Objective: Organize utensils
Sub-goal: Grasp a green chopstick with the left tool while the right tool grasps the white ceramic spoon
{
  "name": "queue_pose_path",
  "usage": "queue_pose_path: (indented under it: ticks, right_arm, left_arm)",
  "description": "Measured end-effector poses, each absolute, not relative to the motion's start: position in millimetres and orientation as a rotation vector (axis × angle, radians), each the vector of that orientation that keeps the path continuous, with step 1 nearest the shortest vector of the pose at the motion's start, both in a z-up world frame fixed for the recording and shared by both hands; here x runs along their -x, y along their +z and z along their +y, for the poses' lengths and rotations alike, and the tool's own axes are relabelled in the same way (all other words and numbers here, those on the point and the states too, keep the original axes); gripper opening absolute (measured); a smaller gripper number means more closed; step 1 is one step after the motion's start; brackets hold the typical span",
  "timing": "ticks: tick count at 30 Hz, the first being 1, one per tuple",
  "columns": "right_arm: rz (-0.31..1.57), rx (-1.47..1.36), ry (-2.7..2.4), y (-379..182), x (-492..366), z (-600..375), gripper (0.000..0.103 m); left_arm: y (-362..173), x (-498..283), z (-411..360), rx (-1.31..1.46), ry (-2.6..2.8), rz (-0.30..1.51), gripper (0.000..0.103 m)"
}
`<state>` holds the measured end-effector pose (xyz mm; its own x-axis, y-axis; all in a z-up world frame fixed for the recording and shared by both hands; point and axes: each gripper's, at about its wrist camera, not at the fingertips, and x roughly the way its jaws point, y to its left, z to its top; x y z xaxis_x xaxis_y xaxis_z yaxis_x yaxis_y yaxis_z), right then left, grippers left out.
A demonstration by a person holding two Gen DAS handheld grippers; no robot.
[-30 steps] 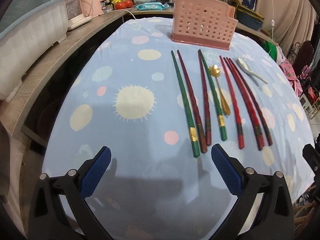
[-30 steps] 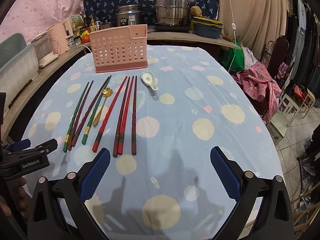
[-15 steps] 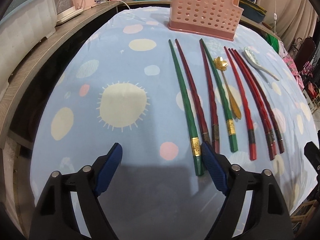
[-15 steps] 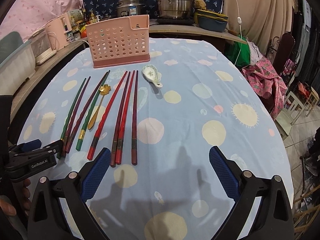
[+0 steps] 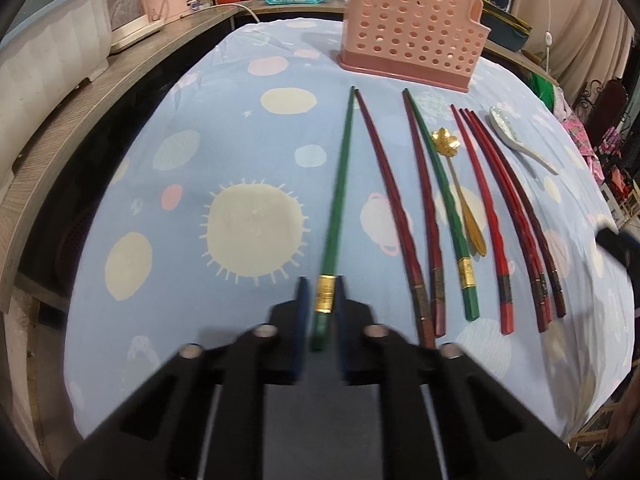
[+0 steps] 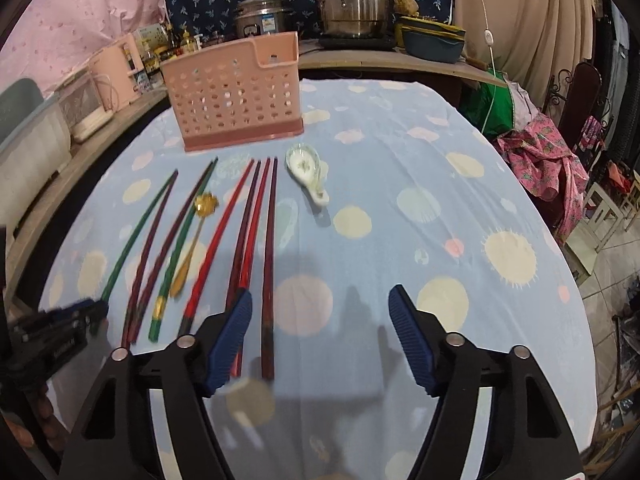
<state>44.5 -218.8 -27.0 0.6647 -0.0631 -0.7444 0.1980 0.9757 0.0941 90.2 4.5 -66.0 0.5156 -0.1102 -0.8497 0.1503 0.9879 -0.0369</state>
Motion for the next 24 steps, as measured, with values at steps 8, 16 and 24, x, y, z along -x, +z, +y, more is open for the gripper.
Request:
queue_pose_path:
  ticks: [8, 16, 24]
  right_arm:
    - [0.79, -0.242, -0.102, -21.5, -105.2, -243.8, 0.03]
    - [0.865, -0.349, -0.049, -50.1, -144.7, -259.8, 0.018]
    - [0.912, -0.36, -0.023, -70.2, -148.2, -255.2, 0.014]
  left_arm:
    - [-67.6, -90.3, -3.9, -0.06, -0.171, 1.02, 0.007]
    - [-68.6, -91.0, -4.1, -0.062, -0.169, 1.025, 0.007]
    - [-68.5, -91.5, -3.4, -0.061, -0.17, 1.023, 0.007]
